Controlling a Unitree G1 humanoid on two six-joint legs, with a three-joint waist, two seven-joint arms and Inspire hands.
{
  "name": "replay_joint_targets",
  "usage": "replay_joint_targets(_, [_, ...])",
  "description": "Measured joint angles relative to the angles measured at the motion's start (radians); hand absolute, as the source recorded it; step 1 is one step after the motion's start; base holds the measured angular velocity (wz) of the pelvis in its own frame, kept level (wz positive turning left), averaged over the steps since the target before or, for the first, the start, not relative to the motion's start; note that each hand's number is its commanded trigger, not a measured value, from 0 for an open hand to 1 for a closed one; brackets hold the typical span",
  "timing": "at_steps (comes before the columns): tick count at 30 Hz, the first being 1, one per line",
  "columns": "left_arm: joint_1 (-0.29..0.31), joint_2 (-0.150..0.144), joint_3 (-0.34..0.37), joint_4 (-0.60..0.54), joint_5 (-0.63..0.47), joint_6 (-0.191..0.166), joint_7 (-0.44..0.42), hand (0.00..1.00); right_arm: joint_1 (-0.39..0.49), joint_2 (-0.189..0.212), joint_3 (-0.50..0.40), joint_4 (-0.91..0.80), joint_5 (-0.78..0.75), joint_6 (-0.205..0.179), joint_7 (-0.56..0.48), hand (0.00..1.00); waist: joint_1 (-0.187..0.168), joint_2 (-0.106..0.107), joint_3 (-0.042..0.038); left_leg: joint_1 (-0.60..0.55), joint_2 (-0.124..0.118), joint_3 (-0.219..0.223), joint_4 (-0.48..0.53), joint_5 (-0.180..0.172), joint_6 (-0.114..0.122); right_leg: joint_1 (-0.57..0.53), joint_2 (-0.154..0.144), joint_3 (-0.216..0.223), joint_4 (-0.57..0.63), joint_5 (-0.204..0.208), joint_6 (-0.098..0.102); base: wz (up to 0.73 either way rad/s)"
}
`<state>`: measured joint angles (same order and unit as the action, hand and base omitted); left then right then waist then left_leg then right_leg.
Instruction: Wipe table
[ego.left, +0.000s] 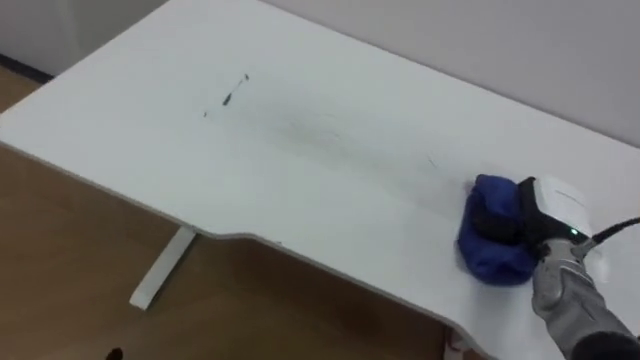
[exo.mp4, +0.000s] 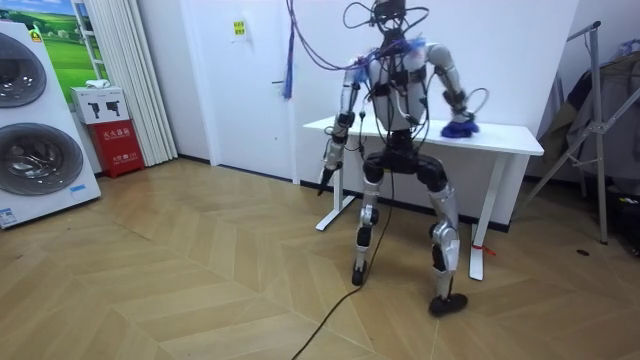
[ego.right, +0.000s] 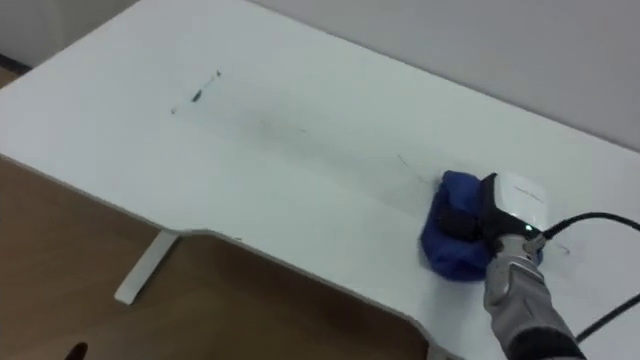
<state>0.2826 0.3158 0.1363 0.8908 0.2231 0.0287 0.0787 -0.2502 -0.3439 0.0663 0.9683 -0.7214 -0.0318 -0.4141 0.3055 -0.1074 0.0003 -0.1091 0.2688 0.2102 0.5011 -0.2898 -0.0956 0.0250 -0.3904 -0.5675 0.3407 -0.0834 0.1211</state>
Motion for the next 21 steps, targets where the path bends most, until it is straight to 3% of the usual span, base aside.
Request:
replay_joint_targets(1, [-0.001, -0.008, 0.001, -0.001, -0.02, -0.004, 0.009, 0.0, 0.0, -0.005, -0.009, -0.009, -0.019, 0.0, 0.013, 1.0, -0.012, -0.003, 0.0005, 0.008, 0.024, 0.006, 0.001, 0.006, -0.033, -0.005, 0.035, 0.009, 0.011, 0.011, -0.003, -0.41])
replay_joint_targets(2, [0.004, -0.02, 0.001, -0.007, -0.034, -0.008, 0.024, 0.0, -0.002, -0.018, -0.011, -0.027, -0.032, 0.004, 0.025, 1.0, -0.015, 0.004, -0.0011, 0.014, 0.048, 0.01, 0.004, 0.012, -0.07, -0.009, 0.06, 0.004, 0.036, -0.026, 0.035, -0.41])
replay_joint_targets(3, [0.005, -0.036, 0.001, -0.008, -0.034, -0.009, 0.029, 0.0, -0.001, -0.027, -0.011, -0.04, -0.039, 0.011, 0.03, 1.0, -0.017, 0.023, -0.0022, 0.018, 0.072, 0.005, -0.002, 0.018, -0.088, -0.015, 0.08, 0.001, 0.062, -0.046, 0.02, -0.33])
replay_joint_targets(4, [0.008, -0.061, -0.002, -0.012, -0.033, -0.013, 0.028, 0.0, -0.002, -0.042, -0.011, -0.062, -0.043, 0.024, 0.04, 1.0, -0.021, 0.035, -0.0037, 0.03, 0.098, 0.002, -0.027, 0.042, -0.111, -0.038, 0.1, 0.0, 0.101, -0.095, -0.004, -0.2])
replay_joint_targets(5, [0.012, -0.093, -0.005, -0.014, -0.031, -0.012, 0.027, 0.0, -0.008, -0.054, -0.011, -0.093, -0.066, 0.043, 0.059, 1.0, -0.02, 0.045, -0.0042, 0.033, 0.104, 0.0, -0.034, 0.059, -0.105, -0.06, 0.117, 0.022, 0.135, -0.136, -0.019, -0.14])
replay_joint_targets(6, [0.014, -0.105, -0.008, -0.014, -0.03, -0.011, 0.027, 0.0, -0.01, -0.057, -0.01, -0.11, -0.077, 0.054, 0.068, 1.0, -0.02, 0.05, -0.0017, 0.029, 0.098, 0.0, -0.024, 0.063, -0.099, -0.063, 0.119, 0.022, 0.146, -0.148, -0.027, -0.13])
replay_joint_targets(8, [0.043, -0.115, -0.034, -0.004, -0.034, -0.008, 0.024, 0.0, -0.069, -0.043, 0.019, -0.136, -0.136, 0.072, 0.111, 1.0, -0.004, 0.058, 0.0061, 0.0, 0.074, -0.004, 0.034, 0.082, -0.064, -0.085, 0.139, 0.048, 0.17, -0.177, -0.056, -0.31])
replay_joint_targets(9, [0.051, -0.119, -0.034, -0.003, -0.033, -0.004, 0.024, 0.0, -0.09, -0.041, 0.04, -0.139, -0.157, 0.08, 0.121, 1.0, 0.005, 0.051, 0.0127, -0.009, 0.056, -0.018, 0.045, 0.074, -0.049, -0.09, 0.143, 0.057, 0.17, -0.179, -0.062, -0.42])
replay_joint_targets(10, [0.059, -0.128, -0.036, -0.004, -0.032, 0.005, 0.022, 0.0, -0.13, -0.036, 0.074, -0.165, -0.18, 0.095, 0.138, 1.0, 0.013, 0.068, 0.0159, -0.037, 0.001, -0.039, 0.048, 0.049, -0.014, -0.095, 0.149, 0.085, 0.159, -0.178, -0.07, -0.31])
replay_joint_targets(11, [0.064, -0.134, -0.04, -0.004, -0.034, 0.018, 0.015, 0.0, -0.171, -0.031, 0.105, -0.173, -0.181, 0.096, 0.138, 1.0, 0.03, 0.078, 0.0275, -0.043, -0.069, -0.044, -0.002, 0.041, -0.001, -0.097, 0.151, 0.102, 0.15, -0.177, -0.071, -0.3])
replay_joint_targets(12, [0.063, -0.133, -0.039, -0.004, -0.034, 0.023, 0.01, 0.0, -0.187, -0.027, 0.119, -0.174, -0.183, 0.095, 0.138, 1.0, 0.04, 0.082, 0.0279, -0.037, -0.095, -0.053, -0.024, 0.047, 0.009, -0.101, 0.153, 0.114, 0.143, -0.176, -0.072, -0.48])
replay_joint_targets(13, [0.063, -0.131, -0.028, -0.005, -0.035, 0.027, 0.005, 0.0, -0.214, -0.012, 0.153, -0.183, -0.203, 0.092, 0.144, 1.0, 0.075, 0.082, 0.026, -0.018, -0.111, -0.053, -0.071, 0.061, 0.009, -0.116, 0.167, 0.132, 0.12, -0.166, -0.073, -0.32])
replay_joint_targets(16, [0.058, -0.133, -0.022, -0.007, -0.034, 0.034, -0.005, 0.0, -0.217, -0.008, 0.16, -0.236, -0.238, 0.057, 0.141, 1.0, 0.082, 0.073, 0.021, -0.005, -0.14, -0.064, -0.171, 0.11, 0.012, -0.106, 0.167, 0.096, 0.053, -0.139, -0.061, 0.14])
replay_joint_targets(18, [0.06, -0.135, -0.021, -0.014, -0.036, 0.038, -0.008, 0.0, -0.205, -0.011, 0.155, -0.236, -0.229, 0.057, 0.131, 1.0, 0.064, 0.073, 0.0202, 0.0, -0.152, -0.077, -0.192, 0.117, 0.017, -0.081, 0.162, 0.078, 0.034, -0.128, -0.055, 0.37])
replay_joint_targets(20, [0.064, -0.133, -0.014, -0.037, -0.035, 0.054, -0.007, 0.0, -0.14, -0.027, 0.124, -0.224, -0.214, 0.047, 0.107, 1.0, 0.001, 0.066, 0.0197, 0.006, -0.179, -0.118, -0.202, 0.123, 0.025, -0.052, 0.147, 0.069, 0.025, -0.124, -0.046, 0.67])
replay_joint_targets(21, [0.063, -0.132, -0.011, -0.037, -0.035, 0.054, -0.007, 0.0, -0.112, -0.027, 0.103, -0.23, -0.21, 0.038, 0.087, 1.0, -0.012, 0.065, 0.019, 0.013, -0.184, -0.12, -0.204, 0.123, 0.025, -0.036, 0.146, 0.069, 0.017, -0.122, -0.04, 0.52])
